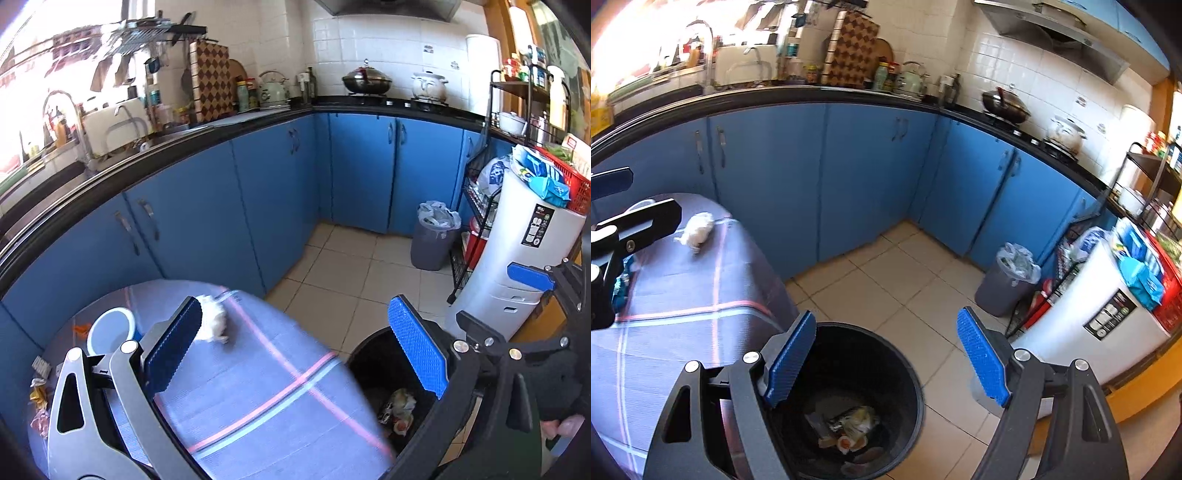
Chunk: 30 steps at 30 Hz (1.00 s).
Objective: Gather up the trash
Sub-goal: 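Move both open grippers back over the table toward the remaining trash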
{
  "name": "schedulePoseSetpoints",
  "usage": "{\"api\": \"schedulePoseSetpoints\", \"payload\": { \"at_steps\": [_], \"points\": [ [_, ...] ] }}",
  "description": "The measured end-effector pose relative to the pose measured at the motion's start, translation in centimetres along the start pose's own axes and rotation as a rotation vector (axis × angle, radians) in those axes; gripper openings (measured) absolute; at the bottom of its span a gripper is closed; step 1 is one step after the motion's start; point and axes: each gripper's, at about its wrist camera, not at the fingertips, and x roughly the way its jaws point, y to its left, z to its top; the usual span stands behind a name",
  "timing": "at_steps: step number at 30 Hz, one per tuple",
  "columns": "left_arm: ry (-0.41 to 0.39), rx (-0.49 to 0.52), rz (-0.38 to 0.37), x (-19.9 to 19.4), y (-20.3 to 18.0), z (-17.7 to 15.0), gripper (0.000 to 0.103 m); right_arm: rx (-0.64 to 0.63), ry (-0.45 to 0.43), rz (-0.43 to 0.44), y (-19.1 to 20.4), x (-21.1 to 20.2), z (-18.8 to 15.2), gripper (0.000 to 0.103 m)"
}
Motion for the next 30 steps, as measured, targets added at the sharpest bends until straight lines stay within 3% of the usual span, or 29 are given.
{"api": "schedulePoseSetpoints", "payload": {
  "at_steps": [5,10,18,22,30],
  "points": [
    [0.013,-0.068,0.067,-1.7,5.2,-1.9,0.099,-0.056,-0.015,0.077,4.3,-0.3,0.9,0.077],
    [0.021,-0.135,0.172,-4.4,11.1,-4.9,0.099,-0.121,-0.002,0.209,10.6,-0.2,1.7,0.077],
    [0.099,-0.207,0.318,-8.1,19.9,-12.2,0.099,-0.207,0.061,0.400,21.5,0.4,2.3,0.077],
    [0.155,-0.244,0.333,-8.7,22.8,-16.1,0.099,-0.231,0.105,0.446,26.0,1.0,1.9,0.077],
    [0.240,-0.328,0.302,-7.5,26.1,-20.5,0.099,-0.286,0.154,0.445,30.6,2.3,1.1,0.077]
  ]
}}
